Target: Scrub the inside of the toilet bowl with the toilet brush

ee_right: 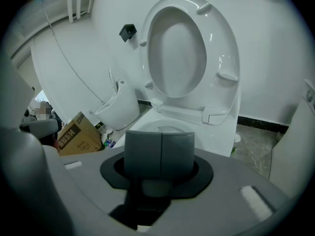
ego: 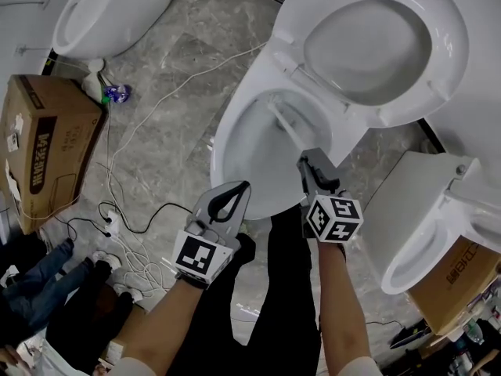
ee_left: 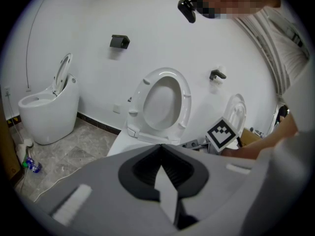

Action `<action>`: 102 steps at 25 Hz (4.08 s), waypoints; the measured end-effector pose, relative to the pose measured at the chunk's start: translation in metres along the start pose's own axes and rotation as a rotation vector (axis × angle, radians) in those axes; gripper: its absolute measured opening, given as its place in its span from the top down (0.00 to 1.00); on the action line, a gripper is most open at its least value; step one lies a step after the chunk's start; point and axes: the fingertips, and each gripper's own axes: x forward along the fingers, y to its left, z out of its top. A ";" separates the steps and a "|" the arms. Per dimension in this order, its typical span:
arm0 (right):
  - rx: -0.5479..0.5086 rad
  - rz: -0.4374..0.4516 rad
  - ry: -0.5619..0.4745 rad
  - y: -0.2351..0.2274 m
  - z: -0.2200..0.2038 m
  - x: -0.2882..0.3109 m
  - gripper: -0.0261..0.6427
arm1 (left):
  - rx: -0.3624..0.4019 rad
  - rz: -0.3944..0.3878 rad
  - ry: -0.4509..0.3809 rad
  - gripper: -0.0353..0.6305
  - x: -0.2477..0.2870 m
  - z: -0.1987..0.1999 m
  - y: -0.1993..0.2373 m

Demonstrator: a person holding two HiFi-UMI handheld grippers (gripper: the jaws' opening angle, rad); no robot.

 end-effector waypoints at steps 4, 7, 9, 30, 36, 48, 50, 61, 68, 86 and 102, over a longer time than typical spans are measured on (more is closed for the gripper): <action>-0.030 -0.034 0.084 -0.002 -0.010 -0.028 0.72 | -0.004 0.012 -0.010 0.94 -0.008 0.005 0.002; -0.113 -0.054 0.157 0.000 -0.028 -0.046 0.72 | -0.011 0.011 -0.018 0.94 -0.008 0.012 0.000; -0.193 -0.074 0.205 0.002 -0.044 -0.050 0.72 | -0.016 0.007 -0.019 0.94 -0.007 0.011 -0.002; -0.544 -0.108 0.187 0.011 -0.065 0.031 0.72 | -0.030 0.010 0.006 0.94 0.024 -0.034 0.019; -0.632 -0.145 0.168 -0.007 -0.039 0.041 0.72 | -0.022 0.010 0.004 0.94 0.028 -0.039 0.025; -0.776 -0.173 0.346 -0.043 -0.056 0.025 0.72 | -0.038 0.015 0.002 0.94 0.028 -0.033 0.027; -0.782 -0.185 0.383 -0.043 -0.066 0.021 0.72 | -0.045 0.011 0.002 0.94 0.027 -0.030 0.025; -0.682 -0.122 0.439 0.007 -0.103 0.010 0.72 | -0.054 0.017 -0.001 0.94 0.012 -0.031 0.024; -0.634 -0.167 0.429 0.014 -0.103 0.027 0.72 | -0.066 0.019 -0.010 0.94 0.012 -0.029 0.028; -0.735 -0.260 0.490 -0.006 -0.101 0.103 0.72 | -0.063 0.026 -0.008 0.94 0.033 -0.034 0.045; -0.658 -0.223 0.499 -0.007 -0.101 0.083 0.72 | -0.052 0.029 0.002 0.94 0.026 -0.026 0.041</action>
